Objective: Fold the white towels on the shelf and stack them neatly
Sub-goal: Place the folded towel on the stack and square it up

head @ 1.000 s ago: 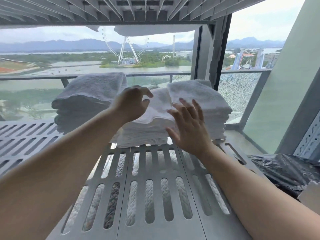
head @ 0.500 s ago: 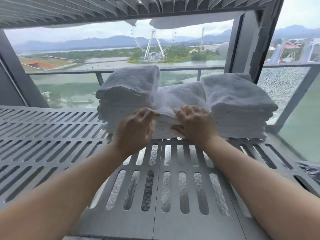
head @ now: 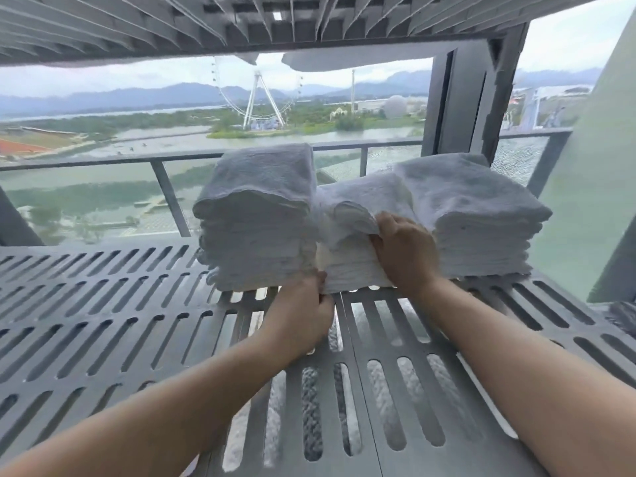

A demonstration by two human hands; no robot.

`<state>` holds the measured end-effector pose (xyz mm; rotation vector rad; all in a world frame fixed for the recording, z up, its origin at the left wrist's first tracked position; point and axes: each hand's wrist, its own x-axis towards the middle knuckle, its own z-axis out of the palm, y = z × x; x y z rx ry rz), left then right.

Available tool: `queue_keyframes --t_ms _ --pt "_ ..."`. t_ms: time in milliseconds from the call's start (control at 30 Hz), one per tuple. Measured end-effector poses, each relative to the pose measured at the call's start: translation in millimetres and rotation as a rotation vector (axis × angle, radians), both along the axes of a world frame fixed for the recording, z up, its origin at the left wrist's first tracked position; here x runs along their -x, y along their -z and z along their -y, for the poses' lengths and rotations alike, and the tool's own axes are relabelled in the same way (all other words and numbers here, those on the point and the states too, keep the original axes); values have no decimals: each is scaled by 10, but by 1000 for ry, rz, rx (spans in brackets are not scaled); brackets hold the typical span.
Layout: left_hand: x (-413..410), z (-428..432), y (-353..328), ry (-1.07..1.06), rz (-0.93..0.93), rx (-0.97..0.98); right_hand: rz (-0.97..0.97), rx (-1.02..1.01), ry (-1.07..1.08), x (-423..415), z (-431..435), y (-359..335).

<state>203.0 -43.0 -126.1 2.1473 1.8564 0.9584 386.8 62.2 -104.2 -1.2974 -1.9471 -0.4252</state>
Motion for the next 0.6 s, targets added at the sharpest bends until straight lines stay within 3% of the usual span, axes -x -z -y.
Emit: queue_keyframes --t_ms 100,233,400,467,600 --pt "-72 -50 -23 -19 -11 55 -25 13 -35 6 22 20" --pt "-52 -52 -57 -13 47 87 148 128 -135 -87 50 7" --pt "6 -67 -91 -56 98 42 313 145 -75 -59 12 -6" --pt "-65 -55 -66 -35 81 39 267 96 -71 -38 10 17" --pt "-240 -63 -109 -32 116 118 -55 110 -70 -25 -23 -60"
